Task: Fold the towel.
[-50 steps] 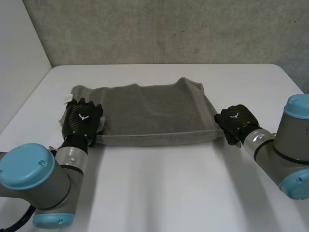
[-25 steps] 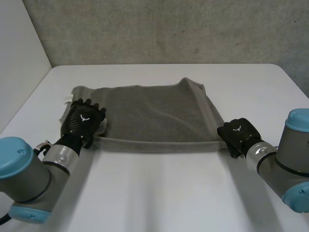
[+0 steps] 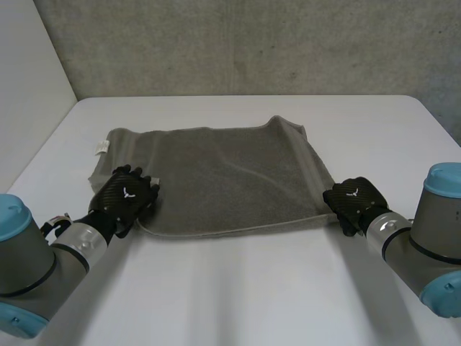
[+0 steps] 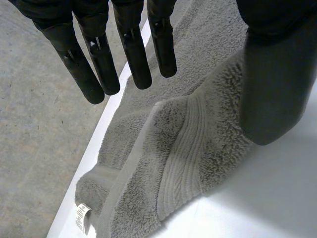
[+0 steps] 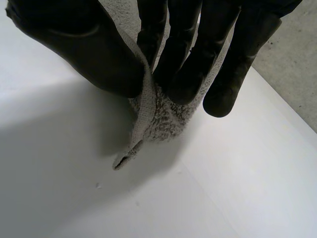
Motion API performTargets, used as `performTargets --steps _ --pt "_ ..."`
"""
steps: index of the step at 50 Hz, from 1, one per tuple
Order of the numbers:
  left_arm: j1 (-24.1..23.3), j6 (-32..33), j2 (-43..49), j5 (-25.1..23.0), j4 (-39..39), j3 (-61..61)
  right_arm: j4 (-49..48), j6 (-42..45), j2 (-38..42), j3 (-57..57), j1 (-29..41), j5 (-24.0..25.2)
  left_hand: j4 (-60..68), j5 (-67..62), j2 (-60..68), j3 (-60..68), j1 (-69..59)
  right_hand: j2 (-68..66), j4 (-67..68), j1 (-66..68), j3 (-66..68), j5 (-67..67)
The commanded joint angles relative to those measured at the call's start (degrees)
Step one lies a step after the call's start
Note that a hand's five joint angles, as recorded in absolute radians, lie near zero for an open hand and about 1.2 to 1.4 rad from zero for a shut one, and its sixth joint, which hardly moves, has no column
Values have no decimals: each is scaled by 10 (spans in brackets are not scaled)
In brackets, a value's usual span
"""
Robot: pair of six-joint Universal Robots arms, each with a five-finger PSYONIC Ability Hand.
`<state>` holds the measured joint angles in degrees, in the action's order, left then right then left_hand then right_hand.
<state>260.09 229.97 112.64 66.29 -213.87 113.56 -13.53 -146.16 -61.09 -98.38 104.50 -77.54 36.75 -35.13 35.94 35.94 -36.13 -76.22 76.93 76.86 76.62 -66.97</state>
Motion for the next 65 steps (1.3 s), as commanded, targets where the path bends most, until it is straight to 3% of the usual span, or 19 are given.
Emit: performTargets --steps 1,11,22,29,38,45,54,65 --pt "-1 1 -1 -5 -2 11 0 2 4 0 1 -2 -57 141 -49 -49 51 -38 31 31 34 -30" --pt "0 18 -1 -34 6 12 1 2 5 0 1 -2 -60 144 -52 -52 54 -38 31 31 34 -30" --pt "15 118 -8 -32 93 9 1 2 7 1 1 -4 -45 129 -37 -37 39 -38 31 31 34 -30" --pt "36 166 -20 -15 158 13 1 3 7 1 1 -4 -22 105 -13 -13 15 -38 31 31 34 -30" --pt "67 176 -59 28 169 35 2 3 7 0 2 -4 11 73 19 19 -17 -38 31 31 34 -30" --pt "113 174 -116 47 156 72 2 3 7 0 2 -5 7 77 15 15 -13 -38 31 31 34 -30" --pt "117 166 -152 51 115 119 2 3 7 -1 1 -5 9 75 17 17 -15 -38 31 31 34 -30" --pt "79 151 -123 57 -71 134 3 3 7 -1 2 -6 130 -46 138 138 -136 -38 31 31 34 -30"
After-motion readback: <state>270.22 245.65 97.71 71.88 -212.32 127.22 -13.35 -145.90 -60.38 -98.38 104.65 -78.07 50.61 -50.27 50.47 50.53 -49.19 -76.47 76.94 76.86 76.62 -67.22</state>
